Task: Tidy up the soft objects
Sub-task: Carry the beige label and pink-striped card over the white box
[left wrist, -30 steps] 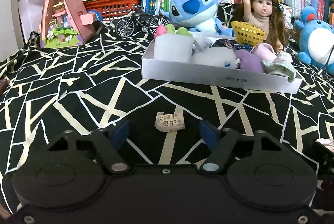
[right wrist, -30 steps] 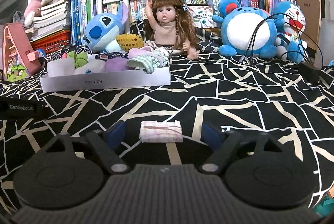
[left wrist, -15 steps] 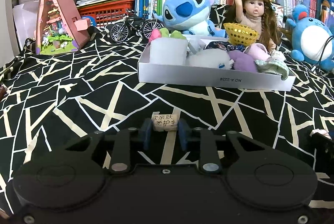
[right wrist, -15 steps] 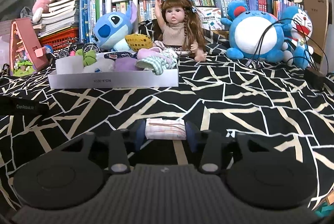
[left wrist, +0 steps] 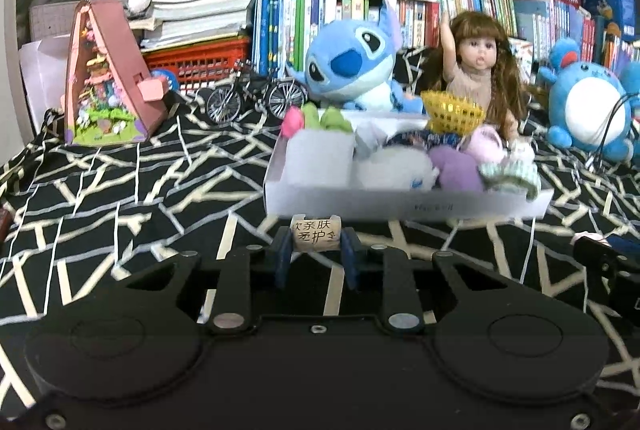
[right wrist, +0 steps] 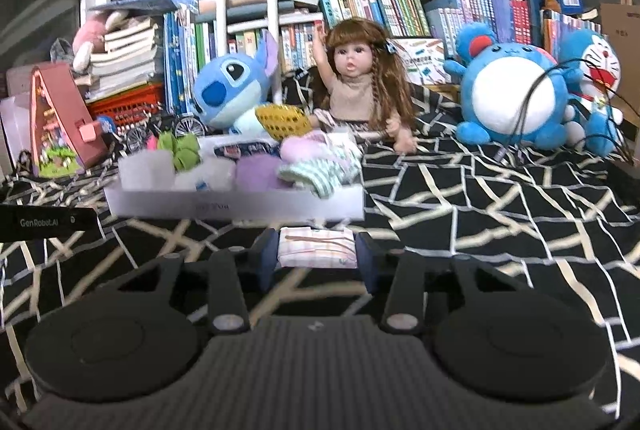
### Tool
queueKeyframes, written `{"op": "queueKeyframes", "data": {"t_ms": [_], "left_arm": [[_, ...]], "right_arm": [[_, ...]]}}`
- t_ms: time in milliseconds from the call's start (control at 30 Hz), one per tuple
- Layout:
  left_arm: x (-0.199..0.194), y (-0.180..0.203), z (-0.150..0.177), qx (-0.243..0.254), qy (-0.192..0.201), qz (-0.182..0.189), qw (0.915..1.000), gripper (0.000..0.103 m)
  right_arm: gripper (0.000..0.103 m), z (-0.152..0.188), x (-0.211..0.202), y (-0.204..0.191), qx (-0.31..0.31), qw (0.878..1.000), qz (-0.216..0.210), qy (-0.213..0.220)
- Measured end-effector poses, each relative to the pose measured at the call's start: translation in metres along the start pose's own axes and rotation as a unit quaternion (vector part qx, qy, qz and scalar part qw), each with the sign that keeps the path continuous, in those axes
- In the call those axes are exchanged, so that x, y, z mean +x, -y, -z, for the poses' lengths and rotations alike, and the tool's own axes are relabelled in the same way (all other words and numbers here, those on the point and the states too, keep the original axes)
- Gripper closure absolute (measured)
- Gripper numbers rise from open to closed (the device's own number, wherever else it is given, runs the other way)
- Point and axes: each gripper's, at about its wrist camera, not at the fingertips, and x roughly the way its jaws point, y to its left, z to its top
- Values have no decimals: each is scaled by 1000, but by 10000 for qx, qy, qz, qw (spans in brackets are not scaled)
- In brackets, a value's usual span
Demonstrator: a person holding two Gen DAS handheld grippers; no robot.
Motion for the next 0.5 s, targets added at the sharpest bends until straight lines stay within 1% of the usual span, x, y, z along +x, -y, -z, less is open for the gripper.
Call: {"op": "queueKeyframes", "data": {"t_ms": [333, 433, 500], "left_arm": [[17, -5, -51, 5, 158, 303, 9994, 78], [27, -2, -63, 14, 174, 343, 9993, 78], [35, 0, -71, 3, 139, 441, 9989, 78]], "right_arm": [[55, -43, 30, -11, 86, 9988, -421, 215], [55, -55, 43, -14, 111, 9984, -519, 199], [55, -62, 52, -16, 103, 9981, -582, 168]]}}
